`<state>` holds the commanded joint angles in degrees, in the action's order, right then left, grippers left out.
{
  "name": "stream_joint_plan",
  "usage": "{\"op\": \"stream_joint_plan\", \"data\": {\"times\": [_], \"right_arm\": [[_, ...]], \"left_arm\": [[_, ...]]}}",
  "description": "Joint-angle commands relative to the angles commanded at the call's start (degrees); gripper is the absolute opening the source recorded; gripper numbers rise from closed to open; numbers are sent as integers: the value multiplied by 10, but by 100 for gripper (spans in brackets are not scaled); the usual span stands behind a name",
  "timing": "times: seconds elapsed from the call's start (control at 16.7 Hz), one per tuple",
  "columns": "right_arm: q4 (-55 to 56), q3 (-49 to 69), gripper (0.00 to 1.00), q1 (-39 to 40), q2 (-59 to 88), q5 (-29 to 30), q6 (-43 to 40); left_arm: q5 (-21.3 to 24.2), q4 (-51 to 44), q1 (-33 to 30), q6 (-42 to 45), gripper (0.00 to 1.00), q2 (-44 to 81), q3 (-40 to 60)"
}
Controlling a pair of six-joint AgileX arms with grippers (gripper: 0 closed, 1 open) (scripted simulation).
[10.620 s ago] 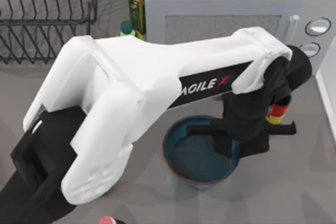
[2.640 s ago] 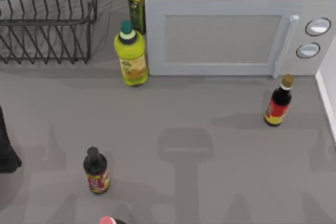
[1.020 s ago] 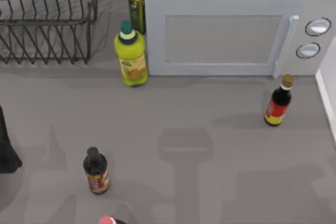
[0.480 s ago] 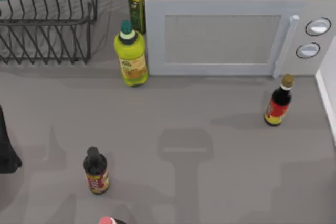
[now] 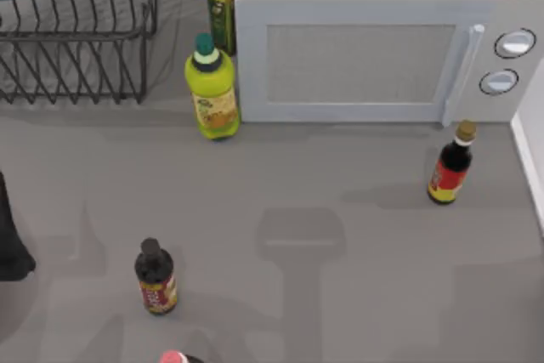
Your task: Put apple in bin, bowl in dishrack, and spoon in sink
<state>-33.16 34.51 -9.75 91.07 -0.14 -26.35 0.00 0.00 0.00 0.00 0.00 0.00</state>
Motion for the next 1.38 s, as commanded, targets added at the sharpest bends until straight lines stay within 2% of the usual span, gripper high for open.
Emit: {"op": "stream_joint_plan", "data": {"times": [0.66,1.14,1.2,1.38], "right_arm": [[0,0,2,0,0,0,0],[0,0,0,0,0,0,0],[-48,23,0,-2,-41,-8,-1],[-71,42,0,-3,-48,-8,-2]], "left_arm": [[0,0,0,0,100,0,0],[0,0,0,0,100,0,0],[0,0,0,0,100,0,0],[0,0,0,0,100,0,0]]}}
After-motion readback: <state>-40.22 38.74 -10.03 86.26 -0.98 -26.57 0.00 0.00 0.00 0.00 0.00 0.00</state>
